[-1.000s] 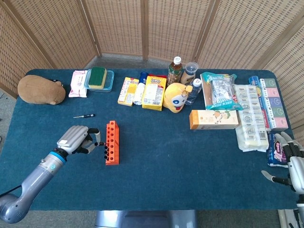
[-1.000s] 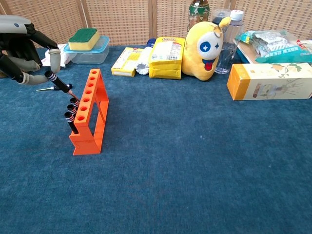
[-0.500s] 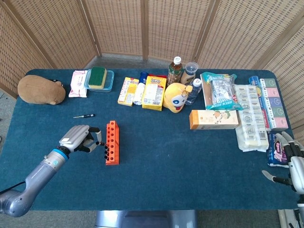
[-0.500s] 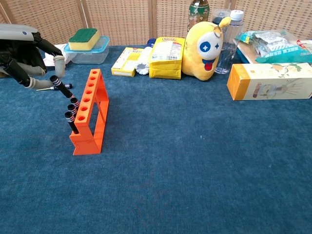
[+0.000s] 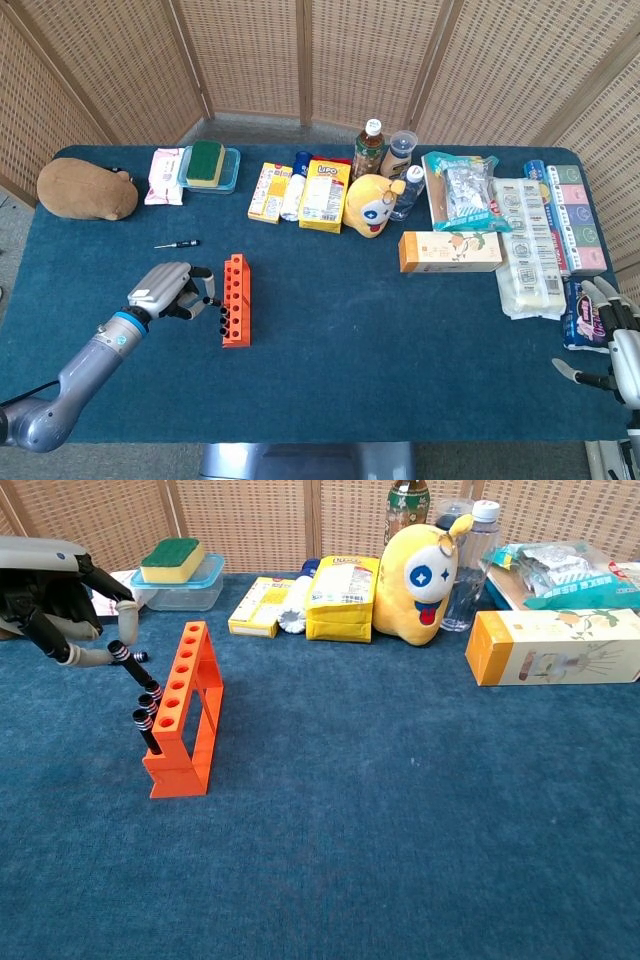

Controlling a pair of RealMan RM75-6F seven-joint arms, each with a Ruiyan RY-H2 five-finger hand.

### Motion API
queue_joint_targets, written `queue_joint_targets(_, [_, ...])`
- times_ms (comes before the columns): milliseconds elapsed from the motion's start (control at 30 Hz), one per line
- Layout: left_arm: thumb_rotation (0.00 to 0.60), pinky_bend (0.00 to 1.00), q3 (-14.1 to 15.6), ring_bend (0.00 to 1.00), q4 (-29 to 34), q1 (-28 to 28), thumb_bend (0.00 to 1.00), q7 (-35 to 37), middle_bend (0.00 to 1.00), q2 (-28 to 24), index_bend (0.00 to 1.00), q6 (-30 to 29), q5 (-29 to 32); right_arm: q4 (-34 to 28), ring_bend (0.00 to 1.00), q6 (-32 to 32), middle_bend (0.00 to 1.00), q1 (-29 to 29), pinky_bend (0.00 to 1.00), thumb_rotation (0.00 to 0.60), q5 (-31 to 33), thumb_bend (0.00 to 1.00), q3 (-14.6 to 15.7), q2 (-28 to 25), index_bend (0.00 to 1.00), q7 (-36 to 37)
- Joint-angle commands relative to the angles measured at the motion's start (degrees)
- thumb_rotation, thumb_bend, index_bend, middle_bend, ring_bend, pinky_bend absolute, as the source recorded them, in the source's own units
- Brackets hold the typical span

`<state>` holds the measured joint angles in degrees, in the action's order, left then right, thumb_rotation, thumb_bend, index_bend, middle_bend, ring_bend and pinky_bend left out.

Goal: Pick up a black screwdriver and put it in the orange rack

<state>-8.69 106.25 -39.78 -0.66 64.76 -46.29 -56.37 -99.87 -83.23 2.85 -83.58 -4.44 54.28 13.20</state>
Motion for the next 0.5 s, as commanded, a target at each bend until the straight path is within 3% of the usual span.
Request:
queue_joint_targets(33, [0.600,1.00,0.1,0.98,-0.1,-0.6,0.39,-1.0,1.00,0.5,0.56,-0.1,1.1,0.0,0.09,0.0,0.03,0.0,0.02,0.600,0.0,0.00,0.0,0.0,0.00,0.0])
queue_joint_targets(500, [0.600,1.00,0.6,0.98,0.3,-3.2,0.39,-5.9,1.00,2.0,0.39,-1.0,5.5,0.0,0.09,0.0,0.03,0.0,0.02,0.600,-0.1,0.00,0.0,-0.1,0.00,0.3])
